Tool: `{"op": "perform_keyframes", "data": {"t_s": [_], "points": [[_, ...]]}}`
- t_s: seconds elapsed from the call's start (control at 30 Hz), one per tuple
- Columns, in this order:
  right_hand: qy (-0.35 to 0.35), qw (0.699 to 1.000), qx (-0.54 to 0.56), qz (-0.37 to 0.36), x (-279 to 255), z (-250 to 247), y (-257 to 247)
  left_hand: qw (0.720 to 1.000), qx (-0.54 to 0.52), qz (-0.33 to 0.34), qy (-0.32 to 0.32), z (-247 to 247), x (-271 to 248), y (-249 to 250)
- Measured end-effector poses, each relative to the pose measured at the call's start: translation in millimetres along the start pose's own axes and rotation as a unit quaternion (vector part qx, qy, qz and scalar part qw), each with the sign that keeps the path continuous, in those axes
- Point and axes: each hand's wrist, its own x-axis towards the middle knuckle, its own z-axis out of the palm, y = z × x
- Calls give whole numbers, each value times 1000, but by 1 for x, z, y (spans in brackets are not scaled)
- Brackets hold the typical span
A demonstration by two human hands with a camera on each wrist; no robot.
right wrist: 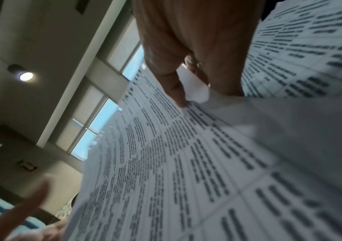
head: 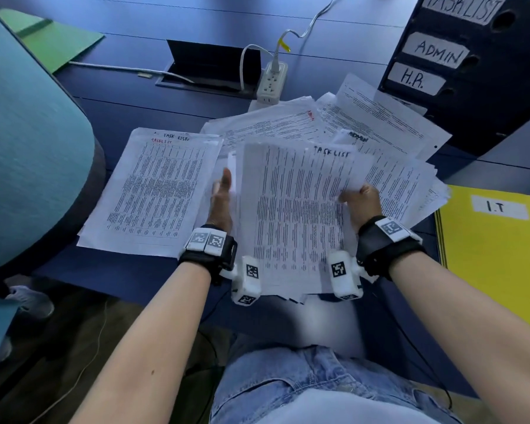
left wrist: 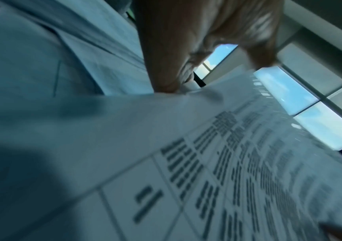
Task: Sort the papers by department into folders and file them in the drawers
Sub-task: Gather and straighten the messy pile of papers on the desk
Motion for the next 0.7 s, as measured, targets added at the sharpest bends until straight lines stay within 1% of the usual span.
{"op": "perform_keyframes", "data": {"t_s": [0.03,0.1,0.17,0.2,0.27,0.3,0.37,0.43,0.5,0.53,0.6,0.67,0.7], "points": [[-6,1000,-11,-2,-1,2,-3,999,33,0,-22,1,-5,2],[-24,999,-20,23,-1,5,-8,995,84,8,-45,3,-16,5],[-38,997,-5,60,3,6,-14,992,100,45,-59,7,-24,13],[-43,996,6,74,5,7,-19,990,112,65,-49,7,-26,19],[-41,997,9,66,3,7,-38,987,111,115,-35,10,-29,39],[-42,999,12,32,-1,8,-51,986,94,137,-31,11,-31,50],[-23,996,29,-78,-16,14,-85,975,74,210,-12,13,-38,79],[11,980,52,-193,-28,21,-119,956,59,288,-1,13,-45,109],[33,960,75,-267,-40,29,-142,939,36,342,3,11,-48,134],[41,950,81,-298,-47,33,-150,934,27,355,1,8,-49,142],[40,936,90,-338,-56,39,-153,935,16,354,-14,0,-46,145],[35,935,93,-340,-63,47,-147,942,10,333,-36,-9,-47,138],[35,939,93,-328,-66,51,-141,946,11,320,-44,-14,-46,132]]}}
